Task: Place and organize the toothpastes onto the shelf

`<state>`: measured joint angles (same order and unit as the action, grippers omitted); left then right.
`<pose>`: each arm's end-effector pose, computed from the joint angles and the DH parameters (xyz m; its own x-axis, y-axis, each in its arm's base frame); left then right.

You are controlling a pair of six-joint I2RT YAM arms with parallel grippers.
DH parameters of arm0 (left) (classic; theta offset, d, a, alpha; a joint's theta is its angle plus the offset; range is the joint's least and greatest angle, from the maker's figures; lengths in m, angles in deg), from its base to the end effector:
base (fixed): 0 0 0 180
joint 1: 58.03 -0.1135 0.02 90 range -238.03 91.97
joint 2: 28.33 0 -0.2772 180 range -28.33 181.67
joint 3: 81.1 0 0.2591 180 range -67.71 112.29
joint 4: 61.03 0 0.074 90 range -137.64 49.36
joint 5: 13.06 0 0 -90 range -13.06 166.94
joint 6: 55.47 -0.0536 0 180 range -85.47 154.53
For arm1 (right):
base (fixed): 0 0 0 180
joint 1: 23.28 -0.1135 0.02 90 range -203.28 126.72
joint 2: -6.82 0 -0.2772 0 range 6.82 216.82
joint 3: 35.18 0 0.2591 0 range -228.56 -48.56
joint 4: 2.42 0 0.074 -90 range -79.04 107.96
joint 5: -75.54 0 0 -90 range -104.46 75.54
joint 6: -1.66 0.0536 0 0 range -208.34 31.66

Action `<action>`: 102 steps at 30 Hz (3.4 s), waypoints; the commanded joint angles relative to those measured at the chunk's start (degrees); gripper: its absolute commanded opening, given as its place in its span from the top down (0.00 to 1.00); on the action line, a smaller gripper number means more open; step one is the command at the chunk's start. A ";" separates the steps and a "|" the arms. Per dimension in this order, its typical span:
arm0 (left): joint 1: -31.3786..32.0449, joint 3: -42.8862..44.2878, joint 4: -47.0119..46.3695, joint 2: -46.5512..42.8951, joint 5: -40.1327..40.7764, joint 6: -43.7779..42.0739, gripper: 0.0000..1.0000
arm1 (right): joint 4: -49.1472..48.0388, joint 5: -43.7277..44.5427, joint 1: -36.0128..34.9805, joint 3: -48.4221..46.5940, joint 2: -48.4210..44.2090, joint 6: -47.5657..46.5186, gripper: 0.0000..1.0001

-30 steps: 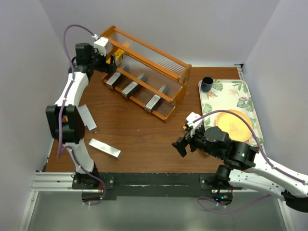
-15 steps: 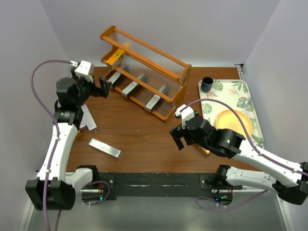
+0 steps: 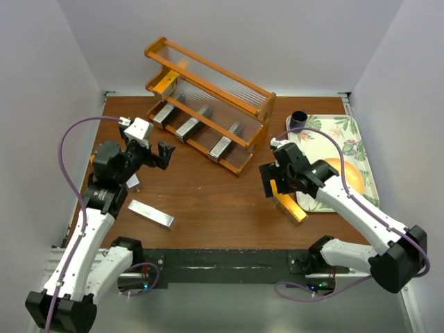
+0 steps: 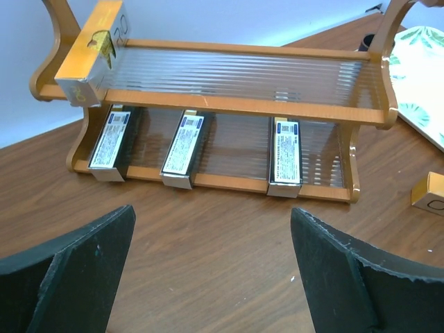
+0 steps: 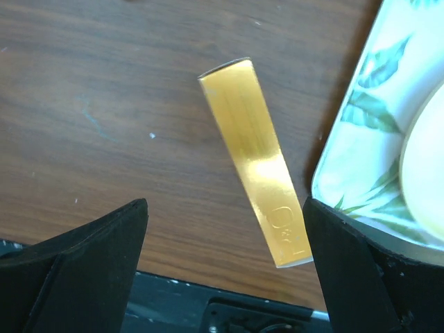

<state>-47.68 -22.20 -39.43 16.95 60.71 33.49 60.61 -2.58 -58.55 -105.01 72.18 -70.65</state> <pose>0.1951 -0.0509 0.3541 -0.1285 0.0412 -0.9909 0.4472 0.8942 -0.0208 0.1931 0.1231 0.2778 -0.8087 -0.2077 -0.5503 -0.2432 0.9699 -0.0088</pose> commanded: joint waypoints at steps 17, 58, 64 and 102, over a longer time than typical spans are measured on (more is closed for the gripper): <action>6.18 -2.80 -1.26 -9.06 14.38 -2.74 0.00 | -5.61 -10.82 14.96 14.96 -4.02 9.90 0.01; 6.17 -4.56 -2.93 -7.22 11.13 -2.30 0.00 | -10.00 -4.68 3.89 3.98 5.65 6.12 0.02; 6.17 -4.74 -3.02 -7.13 11.75 -2.39 0.00 | -15.72 -3.35 3.89 2.05 12.85 7.18 0.03; 14.16 -8.52 -4.96 -3.45 2.07 4.82 0.06 | -22.31 -0.89 3.89 10.64 16.21 20.88 0.75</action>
<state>-37.28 -31.07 -43.57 12.73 62.02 36.73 38.38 -5.78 -54.55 -97.12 91.50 -55.83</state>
